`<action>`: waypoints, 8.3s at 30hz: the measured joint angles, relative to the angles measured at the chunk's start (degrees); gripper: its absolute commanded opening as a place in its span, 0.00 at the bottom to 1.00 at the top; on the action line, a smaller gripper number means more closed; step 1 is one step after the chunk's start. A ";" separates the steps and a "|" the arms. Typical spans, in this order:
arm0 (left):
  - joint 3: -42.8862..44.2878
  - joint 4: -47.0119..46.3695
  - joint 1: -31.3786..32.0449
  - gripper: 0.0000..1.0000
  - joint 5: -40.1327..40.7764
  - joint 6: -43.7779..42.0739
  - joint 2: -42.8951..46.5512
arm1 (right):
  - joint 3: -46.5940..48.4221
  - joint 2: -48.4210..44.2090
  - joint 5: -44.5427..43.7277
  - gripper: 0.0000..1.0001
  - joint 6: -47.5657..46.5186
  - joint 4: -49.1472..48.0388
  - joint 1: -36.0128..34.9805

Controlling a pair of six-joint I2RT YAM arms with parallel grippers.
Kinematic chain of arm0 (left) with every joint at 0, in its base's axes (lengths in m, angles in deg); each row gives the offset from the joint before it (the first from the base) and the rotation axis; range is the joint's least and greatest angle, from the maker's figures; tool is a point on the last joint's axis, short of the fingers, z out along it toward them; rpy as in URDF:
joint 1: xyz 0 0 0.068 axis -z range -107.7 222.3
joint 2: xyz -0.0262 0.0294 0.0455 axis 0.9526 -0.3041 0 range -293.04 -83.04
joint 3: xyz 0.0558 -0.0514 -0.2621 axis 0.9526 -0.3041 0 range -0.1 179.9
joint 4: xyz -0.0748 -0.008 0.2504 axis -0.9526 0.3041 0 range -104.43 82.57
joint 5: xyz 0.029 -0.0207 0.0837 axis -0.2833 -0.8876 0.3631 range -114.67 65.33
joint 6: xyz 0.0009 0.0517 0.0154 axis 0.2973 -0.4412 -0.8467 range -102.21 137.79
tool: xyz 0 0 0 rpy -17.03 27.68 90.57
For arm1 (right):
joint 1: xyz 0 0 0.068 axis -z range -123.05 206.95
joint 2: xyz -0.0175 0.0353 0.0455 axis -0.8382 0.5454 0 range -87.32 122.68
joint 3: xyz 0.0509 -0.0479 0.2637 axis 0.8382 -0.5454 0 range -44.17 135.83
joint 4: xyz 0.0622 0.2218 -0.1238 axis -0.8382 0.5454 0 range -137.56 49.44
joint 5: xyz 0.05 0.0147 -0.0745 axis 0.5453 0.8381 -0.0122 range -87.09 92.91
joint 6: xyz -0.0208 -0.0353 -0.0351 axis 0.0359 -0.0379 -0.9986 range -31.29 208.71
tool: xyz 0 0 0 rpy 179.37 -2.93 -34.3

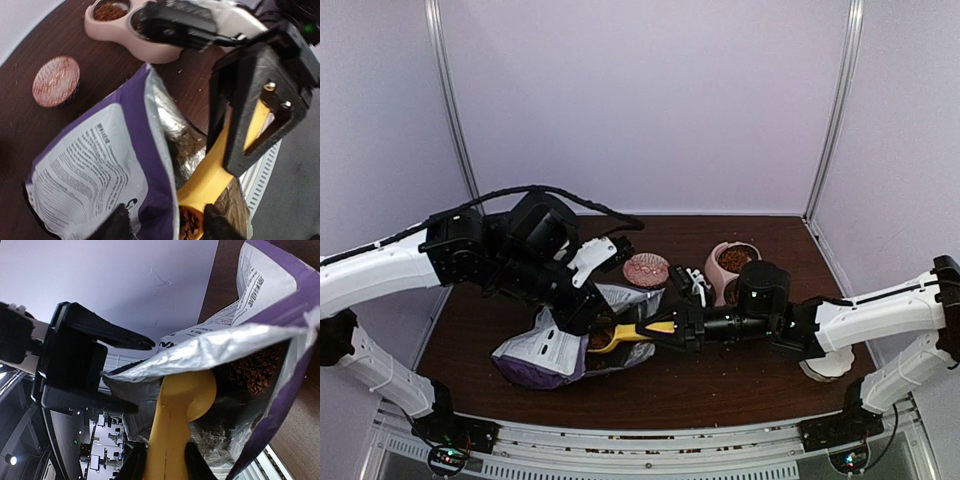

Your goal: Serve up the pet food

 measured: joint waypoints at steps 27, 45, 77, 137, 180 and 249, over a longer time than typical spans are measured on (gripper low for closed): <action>-2.80 -0.07 0.37 0.00 16.00 1.14 7.48 | -10.25 -10.05 -5.03 0.12 8.87 -11.30 2.58; -3.23 -1.27 0.37 0.00 22.03 5.03 8.13 | -9.60 -16.31 -5.77 0.12 7.28 -4.59 3.52; -5.14 -7.48 -4.48 0.00 21.94 6.73 7.85 | -14.40 -37.64 -8.50 0.12 9.18 9.99 19.54; -10.69 -12.61 -14.49 0.00 5.95 -10.32 12.66 | -9.84 -47.71 -8.24 0.12 -13.09 63.12 49.70; -10.99 -12.11 -14.56 0.00 6.38 -10.95 13.92 | 19.98 -29.49 -11.89 0.13 -38.27 91.14 48.94; -11.56 -13.27 -7.56 0.00 -7.45 -6.54 0.68 | 31.30 26.34 -3.67 0.11 -16.61 32.81 0.04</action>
